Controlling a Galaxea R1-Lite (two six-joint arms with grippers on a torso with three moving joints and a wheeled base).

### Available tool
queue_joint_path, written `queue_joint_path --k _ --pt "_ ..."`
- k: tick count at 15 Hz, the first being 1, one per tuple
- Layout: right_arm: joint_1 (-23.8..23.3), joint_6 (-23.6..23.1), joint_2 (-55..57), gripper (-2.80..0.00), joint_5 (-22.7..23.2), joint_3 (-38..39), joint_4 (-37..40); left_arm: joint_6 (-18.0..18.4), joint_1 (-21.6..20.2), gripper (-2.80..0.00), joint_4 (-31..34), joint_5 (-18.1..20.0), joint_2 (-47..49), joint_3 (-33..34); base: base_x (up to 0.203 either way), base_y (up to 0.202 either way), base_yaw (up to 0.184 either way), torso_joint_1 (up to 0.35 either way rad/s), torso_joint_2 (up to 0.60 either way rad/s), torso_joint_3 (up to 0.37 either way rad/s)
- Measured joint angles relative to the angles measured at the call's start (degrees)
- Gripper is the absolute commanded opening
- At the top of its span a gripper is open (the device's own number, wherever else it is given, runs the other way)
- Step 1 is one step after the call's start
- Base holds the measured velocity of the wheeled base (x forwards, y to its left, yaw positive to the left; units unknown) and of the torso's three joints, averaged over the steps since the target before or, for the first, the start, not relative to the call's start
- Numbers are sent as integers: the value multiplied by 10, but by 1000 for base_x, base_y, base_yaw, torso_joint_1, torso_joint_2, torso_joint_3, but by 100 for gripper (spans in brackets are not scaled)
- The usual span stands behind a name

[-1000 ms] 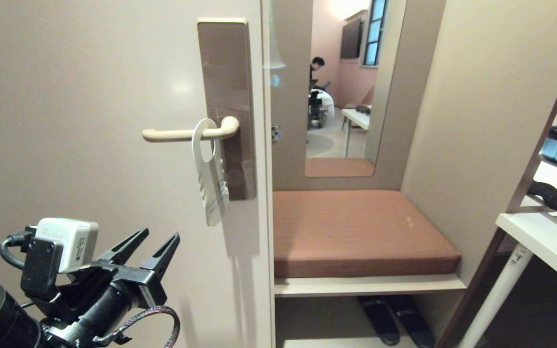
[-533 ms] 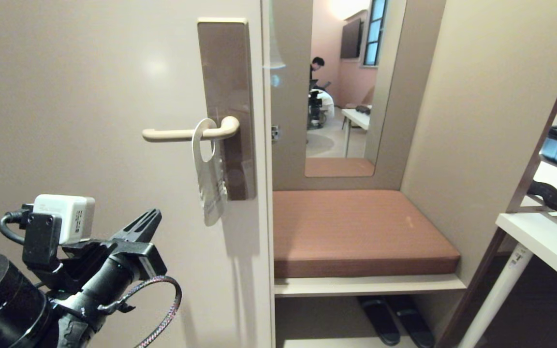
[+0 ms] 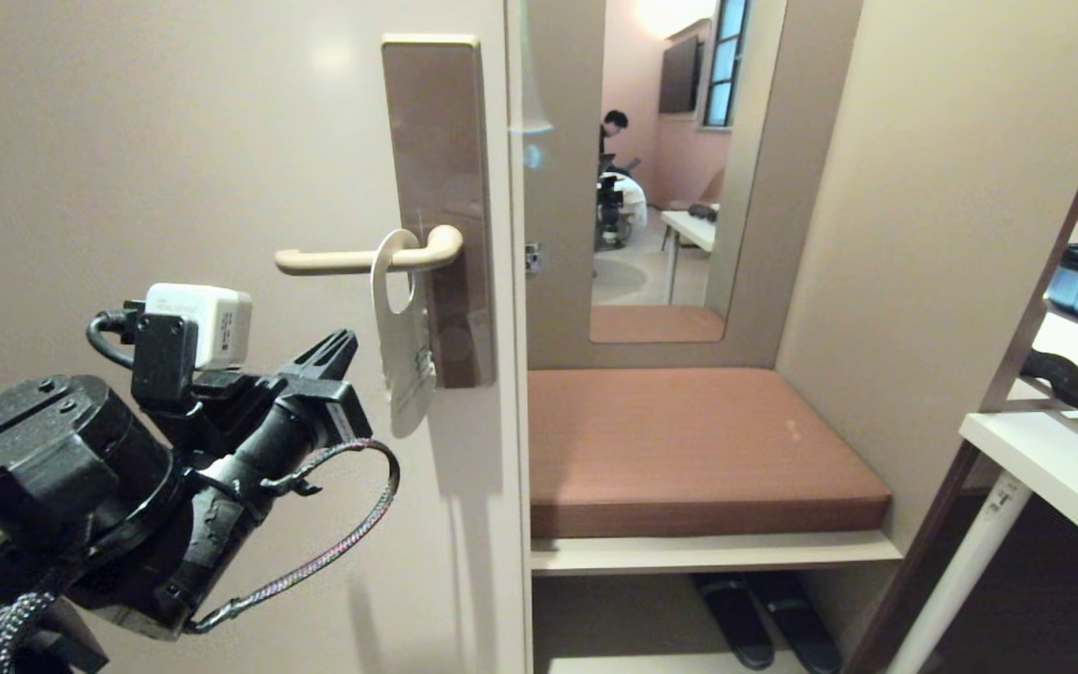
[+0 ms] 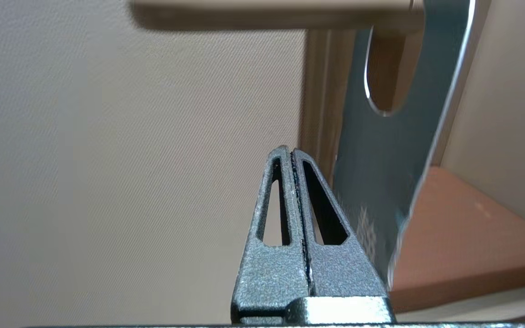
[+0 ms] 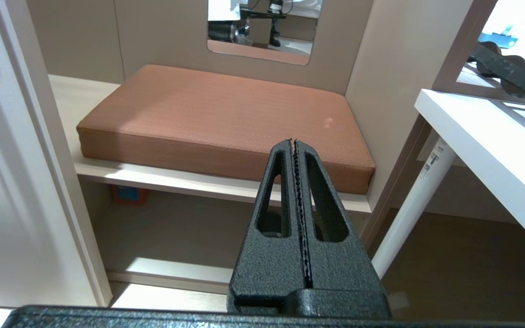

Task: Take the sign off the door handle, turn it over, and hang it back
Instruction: Hang the sign back with the other side facing out

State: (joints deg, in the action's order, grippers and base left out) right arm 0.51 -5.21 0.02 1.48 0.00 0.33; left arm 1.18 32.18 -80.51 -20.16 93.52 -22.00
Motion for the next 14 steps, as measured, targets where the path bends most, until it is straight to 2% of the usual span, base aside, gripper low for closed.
queue_joint_path --k 4,9,14 --pt "0 0 0 -280 0 0 0 3 2 -280 0 28 28 -28 0 0 0 0 0 0" --pt "0 0 0 -280 0 0 0 10 22 -280 -1 30 32 -33 0 0 0 0 0 0" --pt "0 0 0 -280 0 0 0 10 66 -280 -2 32 33 -45 0 0 0 0 0 0"
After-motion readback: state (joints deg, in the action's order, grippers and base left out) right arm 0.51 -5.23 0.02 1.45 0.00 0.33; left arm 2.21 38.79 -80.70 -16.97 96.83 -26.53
